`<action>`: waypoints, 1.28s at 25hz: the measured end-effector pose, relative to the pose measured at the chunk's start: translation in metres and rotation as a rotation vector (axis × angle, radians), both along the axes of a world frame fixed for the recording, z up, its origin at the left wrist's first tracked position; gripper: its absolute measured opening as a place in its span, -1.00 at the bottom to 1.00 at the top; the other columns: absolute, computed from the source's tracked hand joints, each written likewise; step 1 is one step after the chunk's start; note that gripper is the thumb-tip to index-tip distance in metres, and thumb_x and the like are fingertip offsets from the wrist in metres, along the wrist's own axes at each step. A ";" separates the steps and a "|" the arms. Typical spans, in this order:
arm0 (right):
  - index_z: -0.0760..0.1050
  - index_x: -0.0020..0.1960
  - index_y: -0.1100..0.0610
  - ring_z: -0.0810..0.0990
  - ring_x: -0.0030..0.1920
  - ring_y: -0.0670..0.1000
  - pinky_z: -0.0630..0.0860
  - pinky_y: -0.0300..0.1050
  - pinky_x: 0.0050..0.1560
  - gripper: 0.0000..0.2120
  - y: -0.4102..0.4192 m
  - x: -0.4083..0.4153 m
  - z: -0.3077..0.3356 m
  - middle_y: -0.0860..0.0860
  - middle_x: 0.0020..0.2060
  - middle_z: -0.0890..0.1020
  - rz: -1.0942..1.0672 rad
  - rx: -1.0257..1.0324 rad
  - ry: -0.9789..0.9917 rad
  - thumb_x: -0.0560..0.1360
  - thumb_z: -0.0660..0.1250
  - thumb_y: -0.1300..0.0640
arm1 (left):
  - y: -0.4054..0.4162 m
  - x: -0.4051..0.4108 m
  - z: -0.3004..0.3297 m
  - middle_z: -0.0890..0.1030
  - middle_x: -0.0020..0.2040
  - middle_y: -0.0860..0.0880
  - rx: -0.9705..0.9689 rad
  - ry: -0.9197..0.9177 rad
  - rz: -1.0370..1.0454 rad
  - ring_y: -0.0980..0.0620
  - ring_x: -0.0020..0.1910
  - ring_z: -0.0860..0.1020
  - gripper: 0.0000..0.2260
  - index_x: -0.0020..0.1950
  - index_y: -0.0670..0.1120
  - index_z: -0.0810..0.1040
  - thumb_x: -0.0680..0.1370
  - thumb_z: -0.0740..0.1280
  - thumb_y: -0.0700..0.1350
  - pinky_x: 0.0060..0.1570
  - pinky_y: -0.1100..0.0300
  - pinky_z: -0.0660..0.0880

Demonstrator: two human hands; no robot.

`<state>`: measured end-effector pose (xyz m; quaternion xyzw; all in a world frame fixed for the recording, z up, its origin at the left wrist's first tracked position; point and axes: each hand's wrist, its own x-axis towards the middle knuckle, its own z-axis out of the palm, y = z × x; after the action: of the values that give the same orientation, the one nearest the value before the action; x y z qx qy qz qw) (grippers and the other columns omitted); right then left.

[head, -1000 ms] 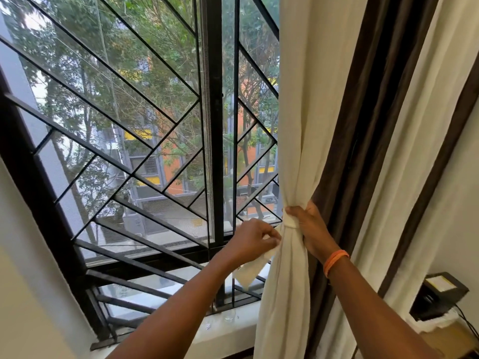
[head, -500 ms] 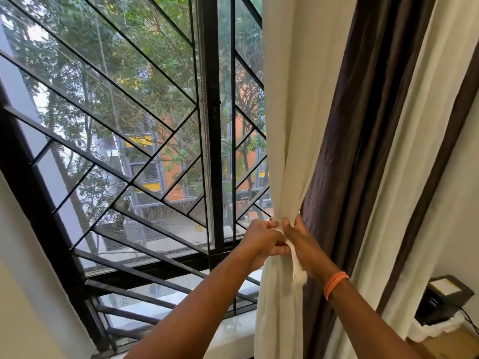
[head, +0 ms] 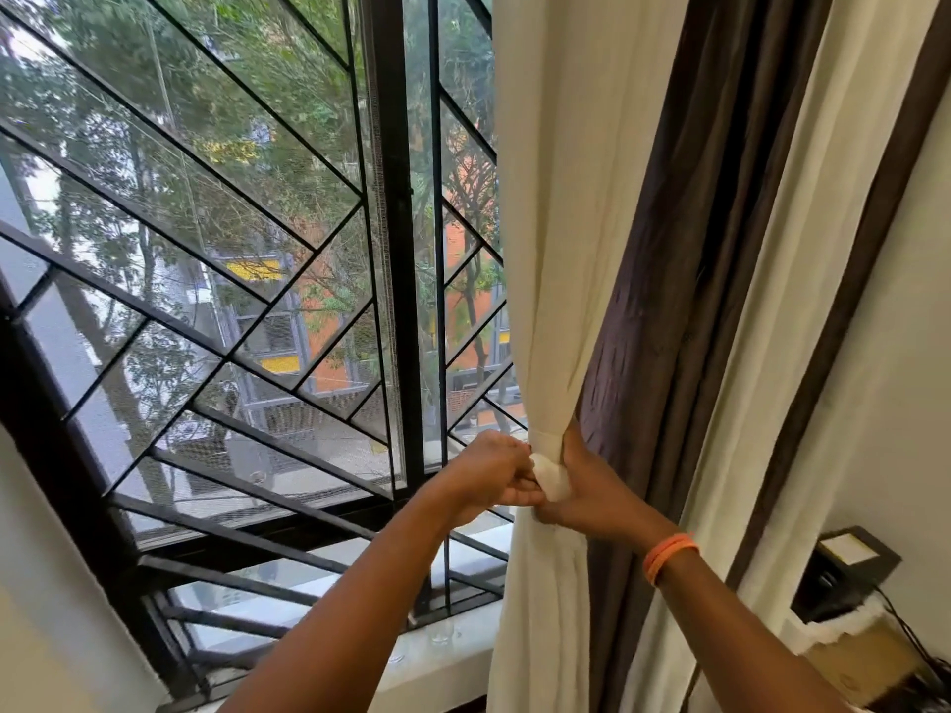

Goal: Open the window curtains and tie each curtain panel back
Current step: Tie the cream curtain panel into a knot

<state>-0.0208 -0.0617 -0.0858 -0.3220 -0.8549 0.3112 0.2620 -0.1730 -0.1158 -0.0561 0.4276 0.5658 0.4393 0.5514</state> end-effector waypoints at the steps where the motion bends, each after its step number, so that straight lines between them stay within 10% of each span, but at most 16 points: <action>1: -0.15 0.56 -0.03 0.51 0.17 -0.23 0.51 -0.35 0.09 0.16 -0.001 -0.001 -0.002 -0.19 0.19 0.45 -0.013 0.020 -0.010 0.23 0.58 0.08 | 0.000 0.003 0.002 0.63 -0.07 -0.24 0.004 0.079 0.000 -0.10 -0.13 0.67 -0.88 0.04 -0.29 0.53 0.59 0.21 -0.34 0.02 0.05 0.63; 6: 0.05 0.55 -0.01 0.59 0.18 -0.07 0.58 -0.03 0.14 -0.08 -0.014 -0.008 -0.010 -0.08 0.22 0.57 -0.150 0.200 0.028 0.34 0.48 0.08 | -0.001 0.020 0.013 0.53 -0.23 -0.12 0.076 0.934 -0.064 0.00 -0.29 0.53 -0.78 0.10 -0.30 0.56 0.48 0.37 -0.27 -0.35 0.26 0.48; 10: -0.07 0.59 -0.04 0.62 0.12 -0.02 0.59 -0.07 -0.01 -0.21 -0.028 -0.006 -0.021 -0.07 0.28 0.53 -0.163 0.305 0.073 0.52 0.32 0.09 | -0.001 0.023 0.009 0.59 0.03 -0.18 0.136 1.096 -0.065 -0.08 -0.06 0.57 -0.75 0.13 -0.23 0.55 0.50 0.37 -0.14 -0.16 0.17 0.45; 14: 0.14 0.46 0.07 0.67 -0.09 0.17 0.35 -0.17 -0.24 -0.48 -0.032 0.002 -0.028 0.07 0.04 0.64 -0.320 0.346 0.062 0.56 0.07 -0.10 | -0.001 -0.009 -0.010 0.57 -0.33 -0.04 0.337 0.790 -0.127 0.08 -0.34 0.48 -0.89 -0.09 -0.12 0.71 0.48 0.43 -0.10 -0.26 0.22 0.41; 19: 0.25 0.00 0.03 0.57 -0.26 0.19 0.45 0.03 -0.31 -0.75 -0.028 0.000 -0.033 0.03 -0.24 0.56 -0.292 0.374 -0.026 0.50 0.00 -0.13 | -0.007 -0.005 -0.055 0.61 -0.02 -0.13 0.296 0.053 0.014 0.02 -0.04 0.58 -0.71 0.03 -0.13 0.42 0.45 0.48 -0.24 0.01 0.14 0.55; 26: 0.57 0.08 0.03 0.54 0.13 0.04 0.58 0.00 -0.11 -0.57 -0.031 0.009 -0.031 -0.05 0.31 0.51 -0.420 0.490 -0.152 0.52 -0.01 -0.09 | 0.009 0.003 -0.072 0.66 0.08 -0.04 0.404 0.078 0.093 0.02 0.09 0.63 -0.50 0.30 0.06 0.37 0.46 0.48 -0.22 0.08 0.13 0.58; 29: 0.54 -0.21 0.07 0.51 -0.11 0.09 0.40 -0.08 -0.37 -0.61 -0.037 0.013 -0.032 0.03 -0.04 0.52 -0.430 0.638 -0.416 0.47 0.02 -0.10 | 0.015 0.004 -0.074 0.66 0.04 0.00 0.443 0.133 0.181 0.04 0.06 0.62 -0.70 0.17 0.02 0.53 0.49 0.43 -0.22 0.06 0.16 0.57; 32: 0.53 -0.14 0.17 0.53 -0.19 0.08 0.48 0.06 -0.17 -0.54 -0.034 0.025 -0.036 0.07 -0.20 0.54 -0.154 0.235 -0.377 0.45 -0.03 -0.10 | 0.016 -0.001 -0.074 0.66 0.03 -0.04 0.407 0.127 0.158 -0.01 0.07 0.62 -0.75 0.16 0.00 0.55 0.50 0.43 -0.19 0.09 0.09 0.58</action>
<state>0.0042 -0.0957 -0.1220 -0.4059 -0.8920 0.1230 0.1562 -0.1740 -0.0993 -0.1296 0.5112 0.5308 0.5586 0.3807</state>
